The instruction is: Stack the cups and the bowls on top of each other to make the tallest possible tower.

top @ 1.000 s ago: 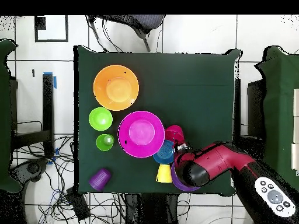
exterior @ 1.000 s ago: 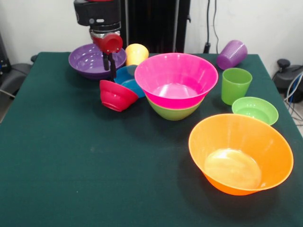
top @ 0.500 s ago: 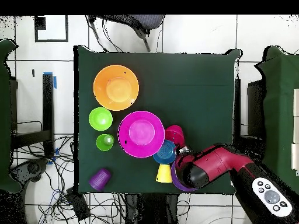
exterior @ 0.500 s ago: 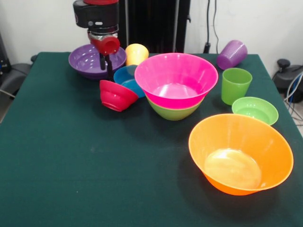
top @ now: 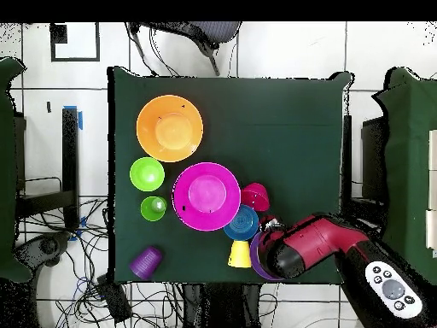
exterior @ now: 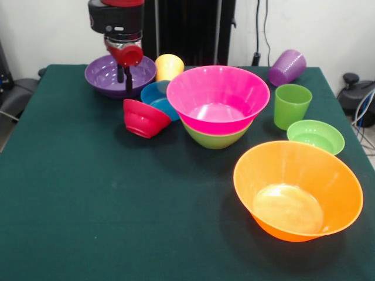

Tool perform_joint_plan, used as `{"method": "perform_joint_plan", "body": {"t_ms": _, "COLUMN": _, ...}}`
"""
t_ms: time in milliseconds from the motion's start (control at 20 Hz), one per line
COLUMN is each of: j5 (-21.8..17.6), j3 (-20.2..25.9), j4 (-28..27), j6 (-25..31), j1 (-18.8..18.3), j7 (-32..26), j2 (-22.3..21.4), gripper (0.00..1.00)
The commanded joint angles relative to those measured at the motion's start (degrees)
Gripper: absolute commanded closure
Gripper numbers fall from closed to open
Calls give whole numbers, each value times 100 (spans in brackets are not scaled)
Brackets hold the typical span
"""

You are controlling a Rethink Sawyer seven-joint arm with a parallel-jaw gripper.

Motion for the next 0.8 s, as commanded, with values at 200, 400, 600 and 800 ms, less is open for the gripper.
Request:
{"method": "perform_joint_plan", "body": {"t_ms": 200, "j5": -845, "j3": -818, "j4": -613, "j6": 488, "j1": 602, "j7": 184, "j2": 342, "gripper": 0}}
{"method": "perform_joint_plan", "body": {"t_ms": 400, "j5": -650, "j3": -918, "j4": -674, "j6": 477, "j1": 586, "j7": 75, "j2": 393, "gripper": 0}}
{"method": "perform_joint_plan", "body": {"t_ms": 600, "j5": 211, "j3": -512, "j4": -420, "j6": 257, "j1": 145, "j7": -173, "j2": 389, "gripper": 0}}
{"method": "perform_joint_plan", "body": {"t_ms": 800, "j5": 565, "j3": -333, "j4": -307, "j6": 371, "j1": -92, "j7": -472, "j2": 316, "gripper": 0}}
